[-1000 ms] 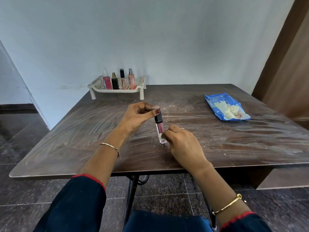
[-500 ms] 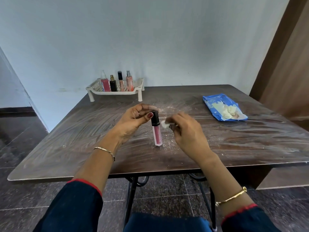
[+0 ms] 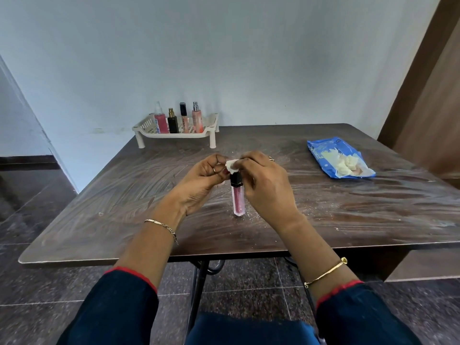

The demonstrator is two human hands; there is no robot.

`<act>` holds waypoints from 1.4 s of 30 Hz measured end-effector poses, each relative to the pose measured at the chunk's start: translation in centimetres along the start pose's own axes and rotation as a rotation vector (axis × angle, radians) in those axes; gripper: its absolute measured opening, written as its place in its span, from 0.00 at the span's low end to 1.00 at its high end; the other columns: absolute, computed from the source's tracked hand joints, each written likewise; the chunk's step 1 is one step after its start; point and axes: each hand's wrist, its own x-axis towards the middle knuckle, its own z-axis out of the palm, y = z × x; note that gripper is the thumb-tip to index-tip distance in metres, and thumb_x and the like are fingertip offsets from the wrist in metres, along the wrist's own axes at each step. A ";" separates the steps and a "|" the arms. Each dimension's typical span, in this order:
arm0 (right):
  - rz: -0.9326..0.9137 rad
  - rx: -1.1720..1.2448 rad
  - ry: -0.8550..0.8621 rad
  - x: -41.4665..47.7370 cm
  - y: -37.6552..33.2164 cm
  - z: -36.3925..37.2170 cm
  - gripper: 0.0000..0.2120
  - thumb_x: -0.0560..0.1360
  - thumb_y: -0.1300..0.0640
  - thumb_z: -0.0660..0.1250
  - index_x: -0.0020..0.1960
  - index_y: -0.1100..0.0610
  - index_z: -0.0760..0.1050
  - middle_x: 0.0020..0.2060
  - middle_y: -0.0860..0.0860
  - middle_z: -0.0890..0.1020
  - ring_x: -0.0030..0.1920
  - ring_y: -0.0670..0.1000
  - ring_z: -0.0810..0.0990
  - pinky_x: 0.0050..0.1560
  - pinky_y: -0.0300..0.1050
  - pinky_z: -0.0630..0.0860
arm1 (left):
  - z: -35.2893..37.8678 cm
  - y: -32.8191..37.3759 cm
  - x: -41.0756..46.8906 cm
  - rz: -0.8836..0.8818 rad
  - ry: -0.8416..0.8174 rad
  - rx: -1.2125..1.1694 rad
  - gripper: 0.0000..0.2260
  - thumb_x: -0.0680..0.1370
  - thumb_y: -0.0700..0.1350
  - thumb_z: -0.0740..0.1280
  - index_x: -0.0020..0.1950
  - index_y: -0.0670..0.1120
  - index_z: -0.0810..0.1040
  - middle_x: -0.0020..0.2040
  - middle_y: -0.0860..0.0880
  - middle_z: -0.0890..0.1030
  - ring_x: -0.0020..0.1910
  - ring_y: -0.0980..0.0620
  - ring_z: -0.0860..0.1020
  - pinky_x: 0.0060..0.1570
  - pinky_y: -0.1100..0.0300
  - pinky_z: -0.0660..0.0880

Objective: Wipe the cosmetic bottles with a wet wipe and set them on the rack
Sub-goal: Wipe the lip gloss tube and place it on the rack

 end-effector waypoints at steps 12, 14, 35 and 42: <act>0.106 0.014 -0.224 -3.3 0.0 1.0 0.07 0.70 0.69 0.70 0.46 0.61 0.81 0.44 0.50 0.82 0.37 0.52 0.81 0.37 0.50 0.80 | -0.5 -0.4 0.0 -0.069 0.119 -0.023 0.16 0.72 0.36 0.68 0.60 0.38 0.74 0.62 0.40 0.79 0.62 0.44 0.77 0.63 0.51 0.73; 0.115 -0.025 -0.277 -3.6 -0.1 0.9 0.08 0.69 0.71 0.70 0.45 0.61 0.81 0.43 0.50 0.82 0.37 0.53 0.81 0.37 0.49 0.79 | -0.4 -0.4 0.1 -0.062 0.140 0.013 0.14 0.73 0.34 0.68 0.59 0.38 0.74 0.60 0.43 0.80 0.61 0.45 0.79 0.58 0.55 0.77; 0.069 -0.095 -0.238 -2.0 0.0 -0.2 0.13 0.70 0.69 0.71 0.52 0.59 0.79 0.47 0.53 0.78 0.39 0.52 0.78 0.39 0.39 0.72 | 0.2 0.5 -0.4 -0.079 0.128 0.127 0.15 0.73 0.40 0.69 0.59 0.42 0.74 0.60 0.44 0.81 0.59 0.45 0.79 0.59 0.49 0.74; 0.046 -0.127 -0.250 -2.1 -0.2 1.0 0.13 0.69 0.68 0.72 0.52 0.60 0.80 0.51 0.53 0.79 0.38 0.54 0.80 0.37 0.47 0.79 | 0.4 0.6 -0.2 -0.061 0.104 0.160 0.12 0.77 0.39 0.66 0.60 0.41 0.72 0.60 0.46 0.81 0.61 0.46 0.78 0.59 0.50 0.73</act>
